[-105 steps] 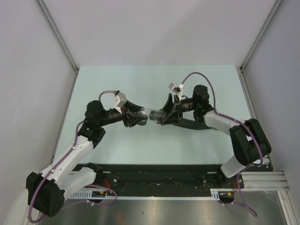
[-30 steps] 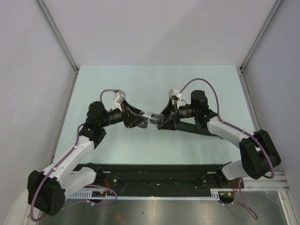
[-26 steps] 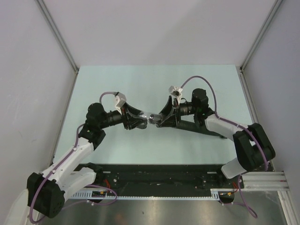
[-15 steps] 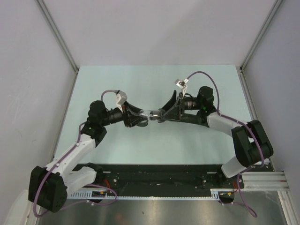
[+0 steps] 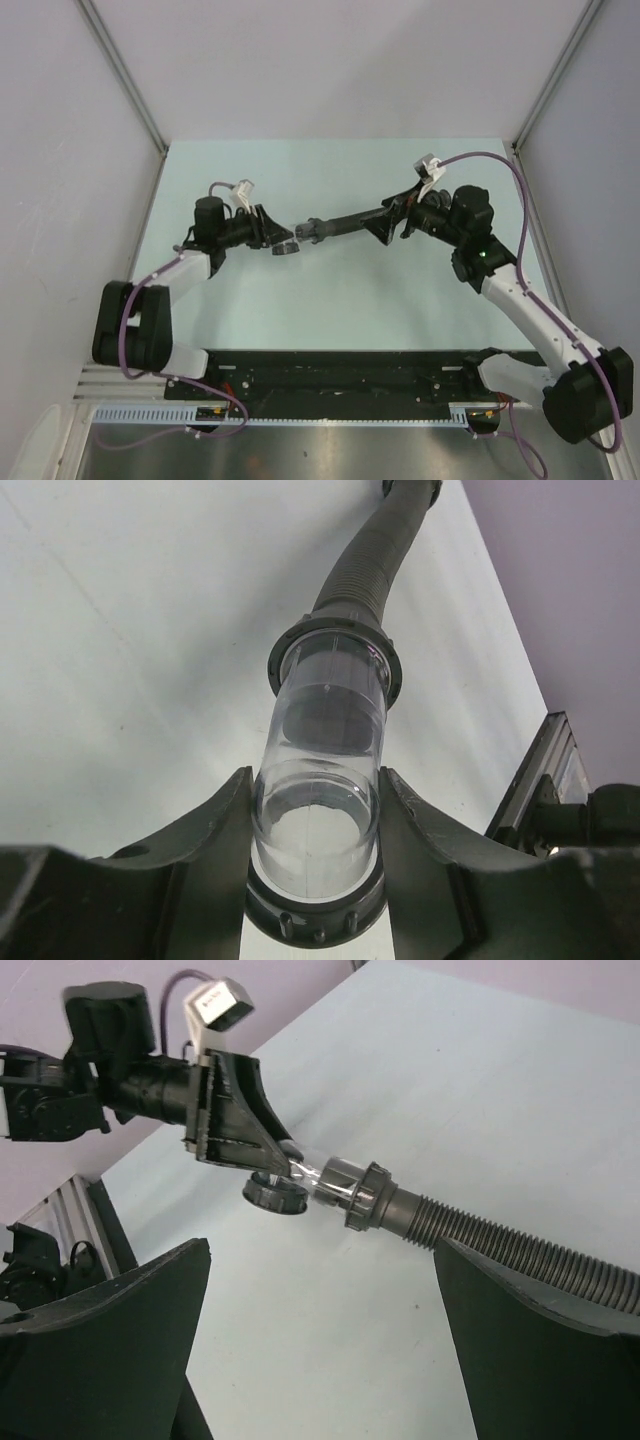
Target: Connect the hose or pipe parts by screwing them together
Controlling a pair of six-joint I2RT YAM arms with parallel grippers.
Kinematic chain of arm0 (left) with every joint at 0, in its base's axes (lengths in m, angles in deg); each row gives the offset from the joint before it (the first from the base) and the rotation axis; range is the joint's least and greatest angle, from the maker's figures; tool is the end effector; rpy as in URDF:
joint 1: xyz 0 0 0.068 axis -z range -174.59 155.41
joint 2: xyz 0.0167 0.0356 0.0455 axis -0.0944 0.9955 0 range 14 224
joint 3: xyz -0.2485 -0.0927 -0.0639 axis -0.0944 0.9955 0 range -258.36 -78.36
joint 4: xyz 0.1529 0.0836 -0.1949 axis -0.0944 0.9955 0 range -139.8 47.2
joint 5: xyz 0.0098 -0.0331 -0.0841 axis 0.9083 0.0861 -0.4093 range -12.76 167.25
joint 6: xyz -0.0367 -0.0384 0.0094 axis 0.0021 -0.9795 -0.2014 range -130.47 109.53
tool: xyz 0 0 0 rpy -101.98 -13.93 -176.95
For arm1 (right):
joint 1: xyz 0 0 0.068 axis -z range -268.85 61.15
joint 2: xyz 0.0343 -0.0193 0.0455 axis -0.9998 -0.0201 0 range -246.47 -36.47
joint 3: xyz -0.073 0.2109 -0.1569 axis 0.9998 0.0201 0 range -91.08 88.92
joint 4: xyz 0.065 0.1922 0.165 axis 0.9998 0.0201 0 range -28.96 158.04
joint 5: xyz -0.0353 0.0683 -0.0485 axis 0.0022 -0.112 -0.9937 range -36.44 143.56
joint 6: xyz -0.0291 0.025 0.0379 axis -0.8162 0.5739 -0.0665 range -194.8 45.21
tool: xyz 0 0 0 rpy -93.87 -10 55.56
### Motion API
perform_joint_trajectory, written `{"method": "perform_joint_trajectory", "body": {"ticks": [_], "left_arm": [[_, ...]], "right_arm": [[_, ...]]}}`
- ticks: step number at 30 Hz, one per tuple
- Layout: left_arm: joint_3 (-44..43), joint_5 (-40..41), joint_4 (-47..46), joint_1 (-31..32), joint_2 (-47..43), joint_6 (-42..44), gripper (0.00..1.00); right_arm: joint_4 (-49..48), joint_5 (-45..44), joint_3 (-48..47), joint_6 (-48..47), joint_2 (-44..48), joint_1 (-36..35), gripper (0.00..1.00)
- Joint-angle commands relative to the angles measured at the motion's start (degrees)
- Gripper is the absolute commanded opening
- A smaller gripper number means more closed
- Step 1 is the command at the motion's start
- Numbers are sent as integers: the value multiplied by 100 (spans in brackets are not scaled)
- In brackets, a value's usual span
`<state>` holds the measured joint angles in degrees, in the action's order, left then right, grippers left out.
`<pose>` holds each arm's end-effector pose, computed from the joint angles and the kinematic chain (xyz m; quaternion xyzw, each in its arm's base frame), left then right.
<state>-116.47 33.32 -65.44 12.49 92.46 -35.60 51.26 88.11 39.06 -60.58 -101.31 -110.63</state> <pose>0.2780 -0.0595 0.2176 0.0767 0.8029 -0.4413 0.3933 0.2365 0.1164 0.3377 -0.2463 0.6904 0.4075 0.5446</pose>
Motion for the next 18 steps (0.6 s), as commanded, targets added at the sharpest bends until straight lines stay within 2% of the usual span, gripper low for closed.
{"method": "perform_joint_trajectory", "body": {"ticks": [1,4,5,8,12,15,16,18], "left_arm": [[-539,15,148,-118,669,-142,0],[-741,173,473,-153,1012,-55,10],[-785,234,683,-162,1057,-19,19],[-926,498,1079,-162,1119,183,30],[-918,744,1159,-171,1032,183,38],[-891,806,1186,-171,891,166,58],[-857,885,1186,-171,830,209,71],[-778,1121,1186,-171,594,236,78]], "right_arm": [[661,-1265,-234,-289,568,-204,100],[942,-1615,-234,-244,682,-309,100],[1239,-1826,-234,-201,692,-344,100],[1766,-2721,-234,455,718,-432,100],[2304,-3391,-234,722,832,-581,100],[2577,-3989,-234,793,964,-652,100],[2665,-4156,-234,793,990,-652,100],[2744,-4298,-234,810,1078,-661,100]]}}
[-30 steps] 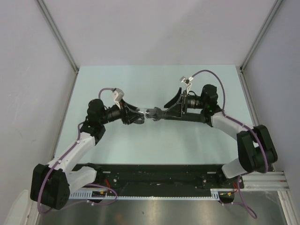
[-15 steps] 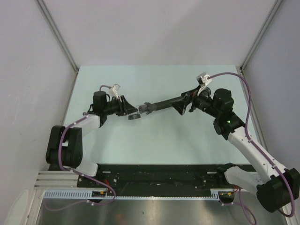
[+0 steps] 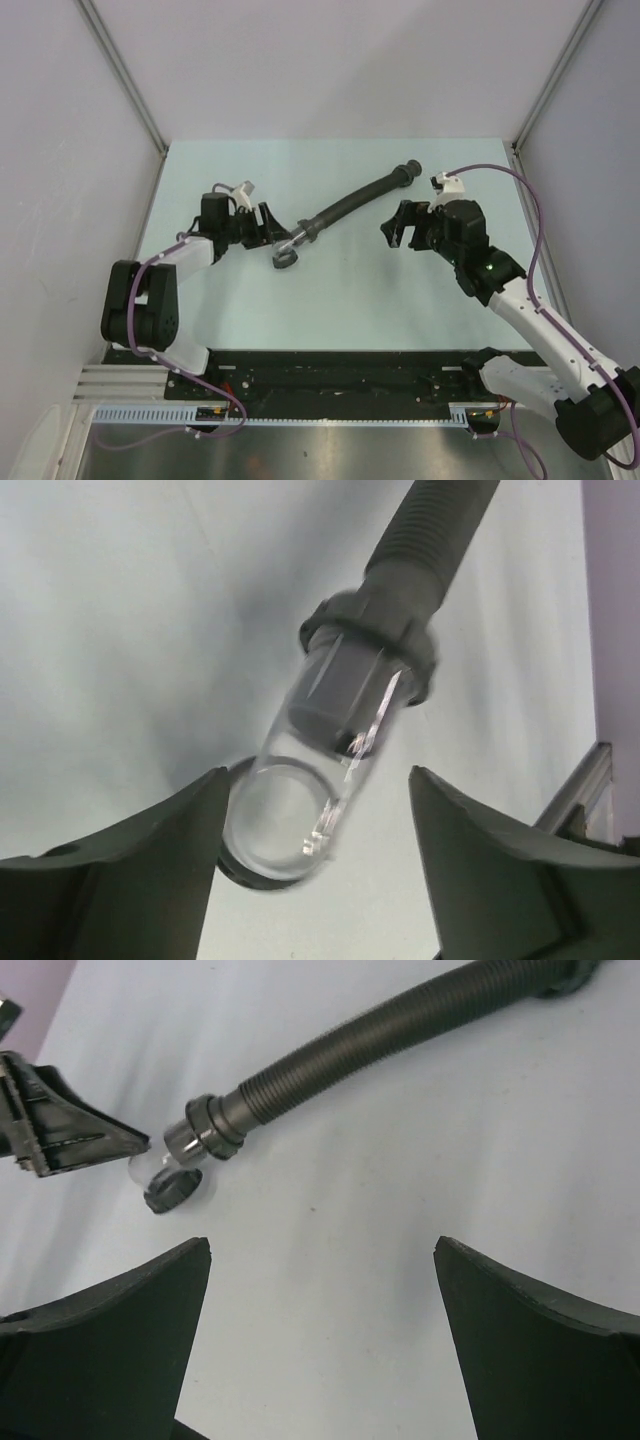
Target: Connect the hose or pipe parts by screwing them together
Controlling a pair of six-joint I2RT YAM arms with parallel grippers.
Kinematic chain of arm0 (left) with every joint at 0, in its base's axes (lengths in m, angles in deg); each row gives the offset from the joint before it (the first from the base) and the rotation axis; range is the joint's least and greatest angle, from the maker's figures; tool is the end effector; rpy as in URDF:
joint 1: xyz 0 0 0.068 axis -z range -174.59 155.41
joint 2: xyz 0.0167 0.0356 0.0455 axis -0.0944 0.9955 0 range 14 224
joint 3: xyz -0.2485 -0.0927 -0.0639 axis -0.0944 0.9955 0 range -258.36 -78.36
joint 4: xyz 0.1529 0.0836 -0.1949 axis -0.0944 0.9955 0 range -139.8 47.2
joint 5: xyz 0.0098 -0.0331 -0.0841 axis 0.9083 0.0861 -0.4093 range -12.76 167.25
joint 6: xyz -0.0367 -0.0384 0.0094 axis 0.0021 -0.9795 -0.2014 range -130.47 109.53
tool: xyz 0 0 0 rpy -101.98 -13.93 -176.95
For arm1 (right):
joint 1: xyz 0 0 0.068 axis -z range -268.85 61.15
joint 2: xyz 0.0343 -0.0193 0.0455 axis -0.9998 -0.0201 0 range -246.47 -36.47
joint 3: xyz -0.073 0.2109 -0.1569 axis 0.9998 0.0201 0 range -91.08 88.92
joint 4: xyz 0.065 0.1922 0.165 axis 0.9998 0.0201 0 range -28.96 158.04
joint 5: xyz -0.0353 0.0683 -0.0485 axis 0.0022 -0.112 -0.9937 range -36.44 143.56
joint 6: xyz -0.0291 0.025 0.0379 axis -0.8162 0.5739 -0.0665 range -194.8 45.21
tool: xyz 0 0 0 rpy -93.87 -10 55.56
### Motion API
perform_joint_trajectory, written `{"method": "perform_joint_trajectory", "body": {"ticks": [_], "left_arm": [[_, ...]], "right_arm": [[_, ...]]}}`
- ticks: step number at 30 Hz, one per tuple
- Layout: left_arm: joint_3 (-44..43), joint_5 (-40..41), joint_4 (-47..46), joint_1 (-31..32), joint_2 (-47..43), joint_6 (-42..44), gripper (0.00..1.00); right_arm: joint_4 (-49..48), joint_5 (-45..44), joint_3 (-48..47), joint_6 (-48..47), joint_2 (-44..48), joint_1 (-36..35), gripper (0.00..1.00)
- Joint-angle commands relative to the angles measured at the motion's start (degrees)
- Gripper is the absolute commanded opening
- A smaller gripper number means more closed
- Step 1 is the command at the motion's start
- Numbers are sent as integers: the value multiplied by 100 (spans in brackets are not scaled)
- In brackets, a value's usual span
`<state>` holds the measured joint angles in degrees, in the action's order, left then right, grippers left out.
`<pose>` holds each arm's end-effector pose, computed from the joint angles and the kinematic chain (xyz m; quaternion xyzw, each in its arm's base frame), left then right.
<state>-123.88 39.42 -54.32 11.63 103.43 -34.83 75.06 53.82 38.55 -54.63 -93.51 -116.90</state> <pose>0.3102 -0.0558 0.1860 0.0019 0.8664 -0.3892 0.3128 0.2022 0.1081 0.3274 -0.0578 0.8206 0.2339 0.5183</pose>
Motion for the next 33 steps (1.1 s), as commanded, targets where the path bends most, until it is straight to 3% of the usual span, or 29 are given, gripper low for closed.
{"method": "perform_joint_trajectory", "body": {"ticks": [1,11,16,24,29,33], "left_arm": [[-19,696,73,-86,-575,203,100],[96,637,135,19,-1857,239,100],[183,399,-31,485,-2842,370,100],[561,-129,-691,1101,-3941,273,100],[1035,450,-726,1145,-4389,827,100],[975,320,-761,1145,-4583,915,100]], "right_arm": [[460,-1008,-184,216,333,-42,100],[593,-1730,-184,163,1018,-34,100],[611,-1915,-184,321,1274,-51,100],[479,-1634,-184,225,1423,-51,100],[435,-1432,-175,155,1397,-51,100],[444,-1440,-149,155,1300,-51,100]]}}
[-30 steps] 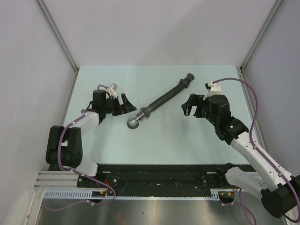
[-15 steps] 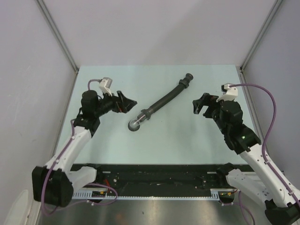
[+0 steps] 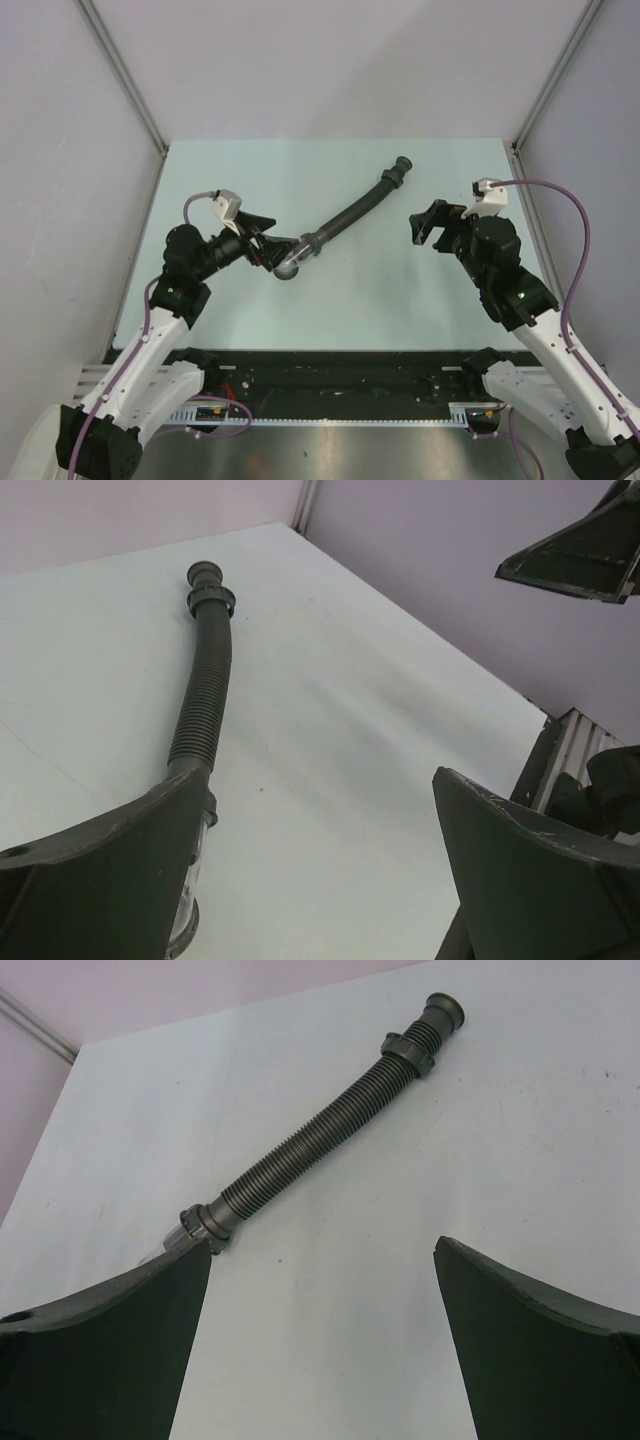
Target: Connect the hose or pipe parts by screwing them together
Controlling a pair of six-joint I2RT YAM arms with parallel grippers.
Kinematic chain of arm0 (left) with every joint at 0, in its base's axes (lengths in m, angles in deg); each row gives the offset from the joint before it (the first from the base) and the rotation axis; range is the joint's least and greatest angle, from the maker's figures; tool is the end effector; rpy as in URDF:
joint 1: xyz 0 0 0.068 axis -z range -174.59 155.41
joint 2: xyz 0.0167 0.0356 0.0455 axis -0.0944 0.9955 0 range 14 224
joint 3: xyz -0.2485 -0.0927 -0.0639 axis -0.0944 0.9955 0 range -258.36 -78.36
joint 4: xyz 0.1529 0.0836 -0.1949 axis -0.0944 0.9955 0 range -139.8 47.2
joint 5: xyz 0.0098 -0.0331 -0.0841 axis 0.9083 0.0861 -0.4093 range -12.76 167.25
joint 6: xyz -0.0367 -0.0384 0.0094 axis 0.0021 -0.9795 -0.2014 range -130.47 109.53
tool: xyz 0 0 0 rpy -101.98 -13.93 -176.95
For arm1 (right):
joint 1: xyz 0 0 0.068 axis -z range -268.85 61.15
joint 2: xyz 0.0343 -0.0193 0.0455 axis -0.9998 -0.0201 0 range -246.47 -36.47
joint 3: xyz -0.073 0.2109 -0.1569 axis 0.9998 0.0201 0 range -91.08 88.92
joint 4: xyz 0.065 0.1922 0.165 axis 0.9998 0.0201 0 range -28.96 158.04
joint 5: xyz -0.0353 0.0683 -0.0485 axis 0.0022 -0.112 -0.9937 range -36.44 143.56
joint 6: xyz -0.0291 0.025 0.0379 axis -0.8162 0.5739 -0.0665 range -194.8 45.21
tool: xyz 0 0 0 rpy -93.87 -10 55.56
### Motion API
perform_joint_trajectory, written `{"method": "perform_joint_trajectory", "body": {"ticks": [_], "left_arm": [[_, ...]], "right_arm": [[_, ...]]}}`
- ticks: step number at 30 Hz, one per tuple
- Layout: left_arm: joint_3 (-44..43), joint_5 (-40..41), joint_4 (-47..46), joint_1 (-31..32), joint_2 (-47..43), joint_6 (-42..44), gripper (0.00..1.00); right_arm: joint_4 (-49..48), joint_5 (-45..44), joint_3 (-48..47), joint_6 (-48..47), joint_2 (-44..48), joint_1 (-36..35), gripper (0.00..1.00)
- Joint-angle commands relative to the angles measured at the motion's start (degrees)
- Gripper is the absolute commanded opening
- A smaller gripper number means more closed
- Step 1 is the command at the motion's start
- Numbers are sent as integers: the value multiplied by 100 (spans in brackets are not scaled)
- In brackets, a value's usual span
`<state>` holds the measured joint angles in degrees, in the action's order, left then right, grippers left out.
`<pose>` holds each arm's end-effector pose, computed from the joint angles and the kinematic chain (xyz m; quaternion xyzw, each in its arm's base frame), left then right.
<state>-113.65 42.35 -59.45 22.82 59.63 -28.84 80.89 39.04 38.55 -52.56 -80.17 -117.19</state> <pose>0.1755 -0.0764 0.3160 0.2050 0.6804 -0.4089 0.5726 0.1548 0.0735 0.3592 0.0370 0.7804 0.1737 0.5996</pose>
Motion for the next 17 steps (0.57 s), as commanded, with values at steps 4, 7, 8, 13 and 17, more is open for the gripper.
{"method": "perform_joint_trajectory", "body": {"ticks": [4,7,8,13,17], "left_arm": [[-31,-26,-274,26,-195,185,100],[-57,-44,-283,26,-221,185,100],[-57,-35,-283,26,-238,185,100],[-48,-52,-283,26,-265,167,100],[-57,-44,-292,26,-239,150,100]], "right_arm": [[-166,20,-96,-44,-51,-31,100],[-236,55,-61,-27,-51,-31,100],[-245,64,-52,-18,-51,-40,100],[-280,169,-34,-44,-94,-31,100],[-298,266,-8,-123,-156,-40,100]]}}
